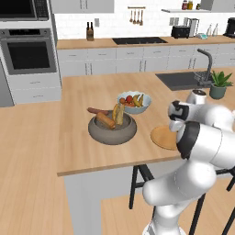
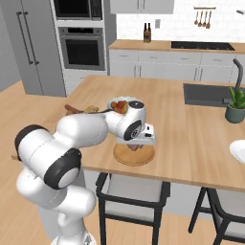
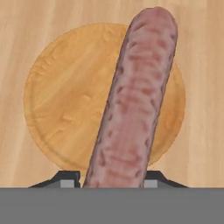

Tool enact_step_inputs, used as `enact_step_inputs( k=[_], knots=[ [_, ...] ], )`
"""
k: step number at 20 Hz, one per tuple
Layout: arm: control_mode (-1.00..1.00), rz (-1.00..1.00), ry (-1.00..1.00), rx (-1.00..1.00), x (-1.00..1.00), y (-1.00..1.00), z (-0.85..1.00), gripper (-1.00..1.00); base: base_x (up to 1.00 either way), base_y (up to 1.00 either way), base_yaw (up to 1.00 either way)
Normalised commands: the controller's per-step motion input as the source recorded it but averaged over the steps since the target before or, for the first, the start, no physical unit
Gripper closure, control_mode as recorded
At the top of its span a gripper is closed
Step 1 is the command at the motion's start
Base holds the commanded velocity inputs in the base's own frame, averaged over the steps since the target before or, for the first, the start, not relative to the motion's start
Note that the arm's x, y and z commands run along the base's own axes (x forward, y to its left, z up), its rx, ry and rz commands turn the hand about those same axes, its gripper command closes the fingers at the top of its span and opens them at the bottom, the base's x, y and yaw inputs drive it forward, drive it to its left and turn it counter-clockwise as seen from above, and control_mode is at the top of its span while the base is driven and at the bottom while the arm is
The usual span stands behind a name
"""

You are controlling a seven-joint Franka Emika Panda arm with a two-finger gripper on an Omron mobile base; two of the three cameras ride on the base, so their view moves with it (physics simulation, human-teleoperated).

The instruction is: Place one bun and one sausage from the bowl on each plate.

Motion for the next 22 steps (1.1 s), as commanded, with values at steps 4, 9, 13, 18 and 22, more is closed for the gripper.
enact_step_inputs(
  k=[4,9,13,18,22],
  knots=[
    [-1.00,0.13,0.01,0.00,0.23,-0.01,-0.18,1.00,0.00,0.00,0.00],
    [-1.00,0.09,0.00,0.00,0.13,-0.01,-0.47,1.00,0.00,0.00,0.00],
    [-1.00,0.04,0.00,0.00,0.00,-0.04,-0.17,1.00,0.00,0.00,0.00],
    [-1.00,0.03,0.00,0.00,0.00,-0.03,-0.19,1.00,0.00,0.00,0.00],
    [-1.00,0.02,0.00,0.00,0.00,-0.08,-0.07,1.00,0.00,0.00,0.00]
  ],
)
